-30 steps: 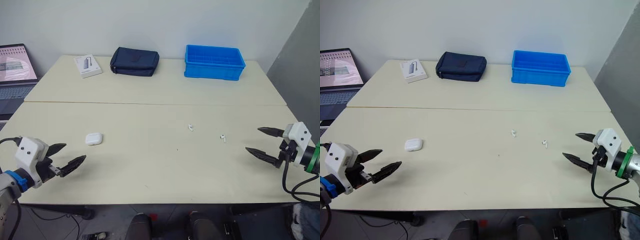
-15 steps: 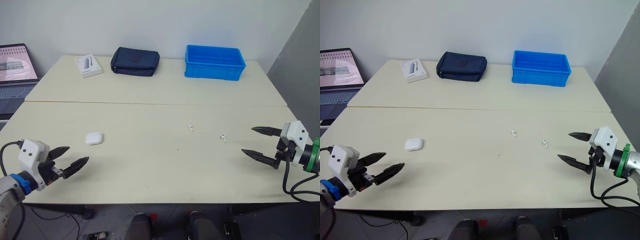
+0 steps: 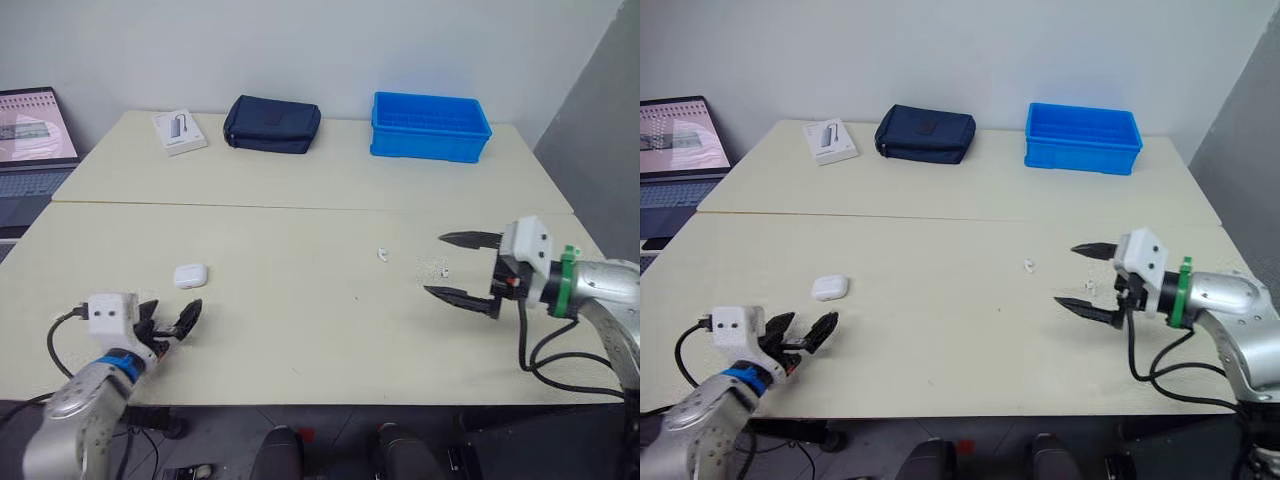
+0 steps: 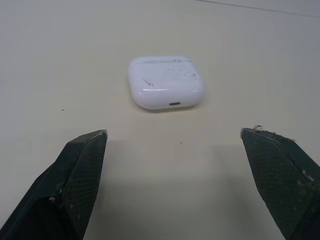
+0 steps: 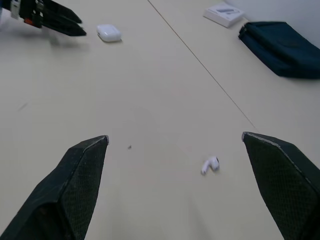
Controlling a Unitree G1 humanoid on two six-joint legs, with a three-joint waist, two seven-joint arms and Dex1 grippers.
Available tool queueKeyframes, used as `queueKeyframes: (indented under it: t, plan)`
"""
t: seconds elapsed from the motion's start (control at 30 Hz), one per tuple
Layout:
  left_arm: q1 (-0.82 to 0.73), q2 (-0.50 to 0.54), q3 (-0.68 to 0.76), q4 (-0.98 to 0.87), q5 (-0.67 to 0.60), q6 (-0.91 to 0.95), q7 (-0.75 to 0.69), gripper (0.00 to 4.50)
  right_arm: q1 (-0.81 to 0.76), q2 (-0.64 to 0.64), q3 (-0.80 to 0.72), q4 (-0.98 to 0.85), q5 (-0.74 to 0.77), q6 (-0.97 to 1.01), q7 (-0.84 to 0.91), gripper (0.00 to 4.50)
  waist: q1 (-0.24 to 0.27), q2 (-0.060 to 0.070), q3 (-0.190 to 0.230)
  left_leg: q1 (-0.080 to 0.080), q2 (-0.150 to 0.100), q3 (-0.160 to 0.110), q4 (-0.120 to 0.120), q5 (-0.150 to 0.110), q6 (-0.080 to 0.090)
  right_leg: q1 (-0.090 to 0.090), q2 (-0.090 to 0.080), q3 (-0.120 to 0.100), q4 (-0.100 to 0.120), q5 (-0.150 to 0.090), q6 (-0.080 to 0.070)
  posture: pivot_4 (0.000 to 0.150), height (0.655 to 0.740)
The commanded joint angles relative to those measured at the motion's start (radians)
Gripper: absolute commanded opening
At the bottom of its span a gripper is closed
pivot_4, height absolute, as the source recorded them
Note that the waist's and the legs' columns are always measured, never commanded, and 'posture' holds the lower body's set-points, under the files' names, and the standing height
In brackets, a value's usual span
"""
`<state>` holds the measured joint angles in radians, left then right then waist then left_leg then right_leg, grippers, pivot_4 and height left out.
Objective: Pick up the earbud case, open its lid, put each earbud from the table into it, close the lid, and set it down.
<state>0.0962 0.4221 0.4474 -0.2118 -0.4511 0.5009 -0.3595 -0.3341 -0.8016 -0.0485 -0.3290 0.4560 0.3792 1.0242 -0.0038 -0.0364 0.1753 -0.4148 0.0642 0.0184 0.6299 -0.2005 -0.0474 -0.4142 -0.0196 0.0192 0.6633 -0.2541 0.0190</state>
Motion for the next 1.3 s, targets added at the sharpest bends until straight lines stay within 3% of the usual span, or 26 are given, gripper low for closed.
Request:
queueKeyframes:
  t: [0.03,0.33,0.77,1.0,1.17,1.3]
  plan:
    - [-0.050,-0.020,-0.054,0.029,0.072,0.003,0.086,4.50,-0.087,0.032,0.050,-0.008,0.015,0.019,0.012,4.48,0.001,0.000,0.000,0.000,0.000,0.000,0.000,0.000,0.000,0.000,0.000,0.000,0.000,0.000,0.000,0.150,0.7400]
    - [-0.183,-0.040,-0.096,0.171,0.121,0.013,0.144,4.50,-0.220,0.109,0.181,0.033,-0.022,0.056,0.029,4.48,0.003,0.002,-0.001,0.001,0.000,-0.005,-0.001,0.000,0.000,0.002,0.001,-0.004,0.002,0.002,0.003,0.150,0.7400]
    - [-0.278,-0.028,-0.103,0.270,0.107,0.091,0.111,4.50,-0.212,0.144,0.184,0.031,-0.023,0.049,0.041,4.48,0.004,0.003,-0.002,0.006,0.000,-0.006,0.000,0.000,0.000,0.008,0.001,-0.005,0.002,0.000,0.000,0.150,0.7400]
    - [-0.300,0.001,-0.132,0.332,0.136,0.118,0.094,2.77,-0.182,0.139,0.169,-0.001,-0.011,0.068,0.030,4.50,0.005,0.007,-0.004,0.006,-0.001,-0.006,0.000,0.000,0.000,0.008,0.001,-0.005,0.001,0.000,0.000,0.150,0.7400]
    - [-0.273,0.057,-0.165,0.360,0.170,0.027,0.002,2.77,-0.158,0.120,0.146,-0.026,-0.004,0.084,0.024,4.50,0.004,0.009,-0.005,0.008,-0.001,-0.006,-0.001,0.000,0.000,0.009,0.001,-0.005,0.001,0.000,-0.001,0.150,0.7400]
    - [-0.200,0.097,-0.251,0.277,0.143,-0.119,-0.237,2.77,-0.102,0.072,0.131,-0.046,-0.019,0.073,0.034,4.50,0.004,0.009,-0.005,0.007,-0.001,-0.004,-0.002,0.000,0.000,0.009,0.000,-0.003,-0.001,-0.001,-0.001,0.150,0.7400]
